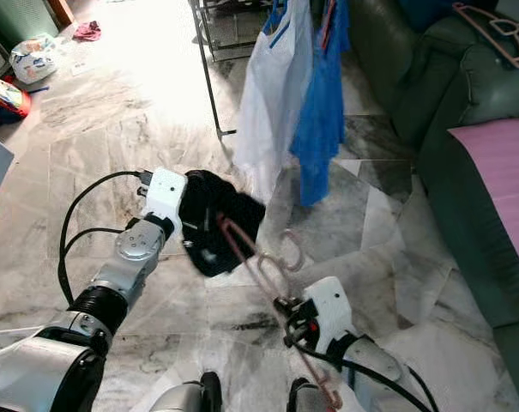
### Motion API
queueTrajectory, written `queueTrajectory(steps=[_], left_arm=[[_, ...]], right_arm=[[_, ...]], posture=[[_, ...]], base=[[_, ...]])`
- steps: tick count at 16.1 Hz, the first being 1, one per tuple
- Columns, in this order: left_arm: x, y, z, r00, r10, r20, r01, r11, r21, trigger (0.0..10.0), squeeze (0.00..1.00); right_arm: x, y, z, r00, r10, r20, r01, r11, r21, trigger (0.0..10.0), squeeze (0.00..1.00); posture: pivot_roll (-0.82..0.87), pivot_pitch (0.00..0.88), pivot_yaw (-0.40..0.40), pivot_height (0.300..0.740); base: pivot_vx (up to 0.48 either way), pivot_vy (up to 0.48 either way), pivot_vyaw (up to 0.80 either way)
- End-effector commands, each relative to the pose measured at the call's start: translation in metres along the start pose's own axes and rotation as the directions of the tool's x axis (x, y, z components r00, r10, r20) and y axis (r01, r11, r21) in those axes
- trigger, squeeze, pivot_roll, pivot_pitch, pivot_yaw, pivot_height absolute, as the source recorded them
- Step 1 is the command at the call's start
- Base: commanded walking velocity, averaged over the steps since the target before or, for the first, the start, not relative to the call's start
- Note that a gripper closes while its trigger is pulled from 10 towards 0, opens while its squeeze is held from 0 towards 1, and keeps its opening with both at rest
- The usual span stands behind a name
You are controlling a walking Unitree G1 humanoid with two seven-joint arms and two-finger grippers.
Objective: Hang hanger
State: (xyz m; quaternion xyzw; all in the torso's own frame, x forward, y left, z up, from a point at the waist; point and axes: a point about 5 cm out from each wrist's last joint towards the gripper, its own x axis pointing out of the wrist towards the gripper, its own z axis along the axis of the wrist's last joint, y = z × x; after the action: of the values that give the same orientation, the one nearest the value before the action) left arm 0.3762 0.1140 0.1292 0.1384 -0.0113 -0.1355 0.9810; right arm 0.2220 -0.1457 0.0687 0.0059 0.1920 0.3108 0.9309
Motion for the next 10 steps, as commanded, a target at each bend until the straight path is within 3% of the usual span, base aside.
queueTrajectory(steps=[1, 4, 7, 10], left_arm=[[0.000, 0.005, 0.003, 1.000, 0.003, 0.020, -0.004, 1.000, 0.026, 10.0, 0.00], [0.000, 0.010, -0.001, 0.999, 0.044, -0.006, -0.044, 0.998, 0.052, 10.0, 0.00], [-0.001, 0.017, -0.007, 0.991, 0.117, -0.060, -0.109, 0.986, 0.126, 10.0, 0.00], [0.000, 0.020, -0.007, 0.988, 0.140, -0.057, -0.130, 0.979, 0.154, 10.0, 0.00]], right_arm=[[0.001, 0.011, 0.003, 0.998, 0.059, 0.012, -0.059, 0.998, 0.005, 10.0, 0.00], [0.002, 0.020, 0.003, 0.990, 0.142, -0.013, -0.142, 0.990, -0.002, 10.0, 0.00], [-0.003, 0.020, -0.002, 0.983, 0.177, -0.059, -0.178, 0.984, -0.013, 10.0, 0.00], [-0.005, 0.021, 0.002, 0.979, 0.197, -0.052, -0.198, 0.980, -0.017, 10.0, 0.00]], posture=[[-0.05, 0.242, 0.116, 0.740], [-0.04, 0.241, 0.111, 0.740], [-0.04, 0.242, 0.111, 0.740], [-0.05, 0.239, 0.118, 0.740]], base=[[0.000, 0.000, 0.00], [0.000, 0.000, 0.00], [0.000, 0.000, 0.00], [0.000, 0.000, 0.00]])
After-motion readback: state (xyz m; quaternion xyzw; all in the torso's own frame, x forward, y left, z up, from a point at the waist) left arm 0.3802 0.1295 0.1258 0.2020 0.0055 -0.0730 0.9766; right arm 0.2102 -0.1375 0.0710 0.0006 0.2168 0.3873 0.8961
